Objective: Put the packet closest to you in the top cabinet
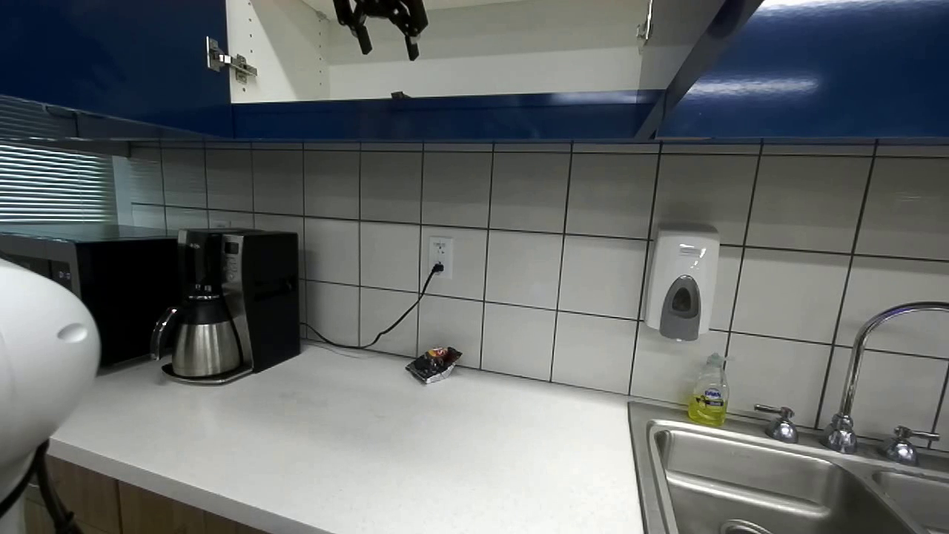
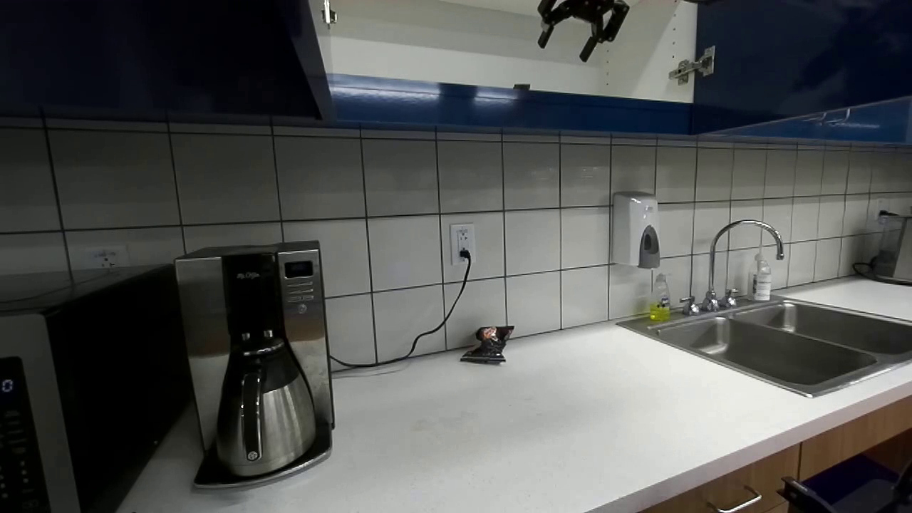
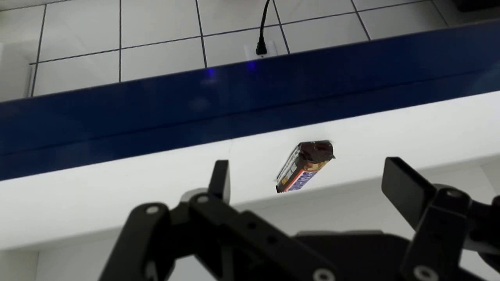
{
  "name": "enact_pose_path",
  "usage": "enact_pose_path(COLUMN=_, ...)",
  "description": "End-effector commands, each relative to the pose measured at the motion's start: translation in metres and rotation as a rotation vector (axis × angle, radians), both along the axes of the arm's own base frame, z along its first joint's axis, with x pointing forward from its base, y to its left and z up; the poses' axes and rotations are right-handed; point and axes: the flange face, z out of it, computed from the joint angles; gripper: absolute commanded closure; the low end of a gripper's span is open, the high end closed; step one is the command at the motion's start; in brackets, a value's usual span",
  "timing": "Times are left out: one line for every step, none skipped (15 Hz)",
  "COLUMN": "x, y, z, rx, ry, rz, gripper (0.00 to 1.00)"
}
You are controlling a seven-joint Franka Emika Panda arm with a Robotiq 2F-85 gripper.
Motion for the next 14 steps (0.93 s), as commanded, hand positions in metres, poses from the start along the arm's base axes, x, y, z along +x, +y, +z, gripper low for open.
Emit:
enact_pose_path(x=-0.024, y=0.0, z=-0.017, rx=0.001, ry=0.056, rz=0.03, gripper=0.0)
enact_pose_path(x=-0.026, y=0.0, z=-0.023, rx=0.0, ry=0.086, rz=0.033, gripper=0.0)
enact_pose_path(x=-0.028, y=0.0, z=-0.029, rx=-0.002, ry=0.11, rz=0.036, gripper=0.0)
enact_pose_path(x=-0.028, y=0.0, z=-0.035, rx=-0.003, ry=0.135, rz=0.038, gripper=0.0)
enact_pose_path(x=-0.029, y=0.001, z=-0.04, rx=-0.003, ry=0.153, rz=0.038, gripper=0.0)
enact_pose_path(x=-0.03, y=0.001, z=-0.046, rx=-0.005, ry=0.173, rz=0.043, gripper=0.0)
enact_pose_path(x=-0.03, y=0.002, z=-0.052, rx=-0.007, ry=0.192, rz=0.048, gripper=0.0)
enact_pose_path(x=-0.03, y=0.002, z=-0.059, rx=-0.009, ry=0.21, rz=0.053, gripper=0.0)
enact_pose_path(x=-0.029, y=0.003, z=-0.066, rx=-0.009, ry=0.226, rz=0.061, gripper=0.0)
enact_pose_path(x=-0.029, y=0.003, z=-0.073, rx=-0.007, ry=0.241, rz=0.069, gripper=0.0)
enact_pose_path(x=-0.029, y=0.003, z=-0.08, rx=-0.009, ry=0.254, rz=0.078, gripper=0.0)
enact_pose_path(x=-0.029, y=0.003, z=-0.088, rx=-0.014, ry=0.263, rz=0.085, gripper=0.0)
enact_pose_path(x=-0.03, y=0.003, z=-0.096, rx=-0.021, ry=0.272, rz=0.09, gripper=0.0)
enact_pose_path(x=-0.031, y=0.004, z=-0.107, rx=-0.034, ry=0.285, rz=0.098, gripper=0.0)
